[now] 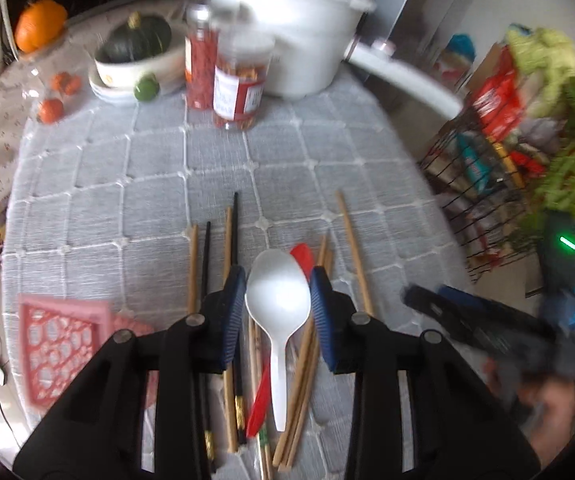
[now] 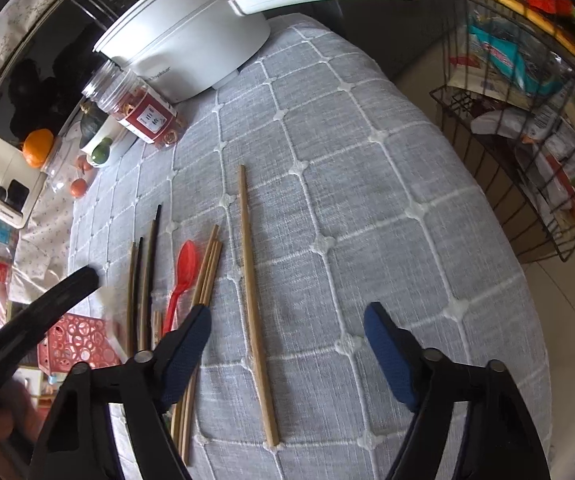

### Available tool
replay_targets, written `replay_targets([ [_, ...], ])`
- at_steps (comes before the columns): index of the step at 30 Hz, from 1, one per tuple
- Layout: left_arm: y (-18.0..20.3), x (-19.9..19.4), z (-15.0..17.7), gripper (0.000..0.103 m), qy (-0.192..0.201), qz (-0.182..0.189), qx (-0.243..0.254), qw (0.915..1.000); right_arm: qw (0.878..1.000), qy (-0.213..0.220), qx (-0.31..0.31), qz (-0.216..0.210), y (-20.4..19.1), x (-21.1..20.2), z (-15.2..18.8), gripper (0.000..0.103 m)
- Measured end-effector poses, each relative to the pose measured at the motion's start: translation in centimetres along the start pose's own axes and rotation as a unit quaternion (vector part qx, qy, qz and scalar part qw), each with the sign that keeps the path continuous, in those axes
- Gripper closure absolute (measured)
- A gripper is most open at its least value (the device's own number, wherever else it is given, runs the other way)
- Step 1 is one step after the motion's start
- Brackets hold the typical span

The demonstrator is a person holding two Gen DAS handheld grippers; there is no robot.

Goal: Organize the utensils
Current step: 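Grasp the white spoon with the left tool while the right tool reaches a single chopstick, then drop the white spoon into the pink basket with the left tool while the right tool lifts the chopstick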

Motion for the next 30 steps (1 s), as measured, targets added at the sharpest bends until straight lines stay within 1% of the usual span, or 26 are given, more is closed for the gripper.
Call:
replay_targets([
  [1,-0.2,-1.7,0.4,0.068,0.018,0.003,0.002,0.9998,1.0,-0.001,0.002,-0.004,-0.1,0.5,-0.3,0.034],
  [2,0.0,-1.8,-0.1,0.068,0.031,0.006,0.004,0.9995,1.0,-0.001,0.003,-0.006,-0.3,0.9,-0.6,0.036],
  [3,-0.3,-3.3,0.3,0.068,0.045,0.008,0.007,0.9989,1.0,0.001,0.005,-0.011,-0.5,1.4,-1.1,0.037],
  [4,-0.2,-3.1,0.0,0.068,0.055,0.01,0.008,0.9984,1.0,0.003,0.005,-0.016,-0.9,1.7,-1.4,0.04],
  [6,-0.5,-4.6,0.3,0.068,0.076,0.015,0.006,0.997,1.0,0.003,-0.003,-0.02,-1.7,2.6,-1.9,0.045],
  [8,-0.6,-5.8,0.9,0.068,0.092,0.016,0.011,0.9955,1.0,0.007,-0.024,-0.012,-2.8,3.6,-2.5,0.051],
  [11,-0.5,-6.6,2.0,0.068,0.114,0.013,0.019,0.9932,0.999,0.006,-0.053,0.01,-4.1,5.2,-3.1,0.057],
  [12,-0.7,-6.7,2.3,0.068,0.116,0.012,0.021,0.9929,0.998,0.005,-0.062,0.02,-4.2,5.7,-3.2,0.058],
  [14,-0.9,-6.9,2.6,0.068,0.114,0.01,0.028,0.993,0.995,0.007,-0.087,0.048,-4.4,6.7,-3.3,0.065],
  [15,-1.0,-6.8,2.7,0.068,0.114,0.008,0.031,0.993,0.994,0.003,-0.094,0.061,-4.3,7.3,-3.2,0.066],
  [16,-1.2,-6.9,2.8,0.068,0.115,0.007,0.031,0.9929,0.993,0.015,-0.099,0.061,-4.3,7.2,-3.1,0.069],
  [18,-1.7,-7.0,3.1,0.068,0.112,0.011,0.023,0.9934,0.993,0.012,-0.098,0.067,-4.3,7.2,-3.2,0.076],
  [19,-1.9,-6.9,3.2,0.068,0.109,0.014,0.017,0.9938,0.993,0.012,-0.098,0.07,-4.3,7.2,-3.2,0.088],
  [20,-2.1,-6.9,3.3,0.068,0.107,0.017,0.01,0.994,0.992,0.01,-0.101,0.074,-4.3,7.3,-3.2,0.095],
  [22,-2.3,-7.2,3.4,0.068,0.112,0.017,0.009,0.9936,0.992,0.011,-0.101,0.073,-4.2,7.1,-3.1,0.095],
  [25,-2.2,-8.2,3.4,0.068,0.13,0.009,0.018,0.9913,0.993,0.011,-0.096,0.071,-3.8,6.3,-2.6,0.096],
  [27,-2.3,-8.9,3.4,0.068,0.14,0.01,0.018,0.9899,0.992,0.025,-0.103,0.074,-4.0,4.9,-2.2,0.096],
  [30,-2.5,-9.8,3.4,0.068,0.152,0.013,0.013,0.9882,0.99,0.06,-0.111,0.067,-4.8,1.6,-2.0,0.096],
])
Point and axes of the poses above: each gripper's, at about its wrist camera, not at the fingertips, and x roughly the way its jaws point, y to its right, z to its underside, the point moved 2 cm from there along x, roughly the way its jaws point, and after that the axes turned 8 degrees about y, right-handed, at the moved point
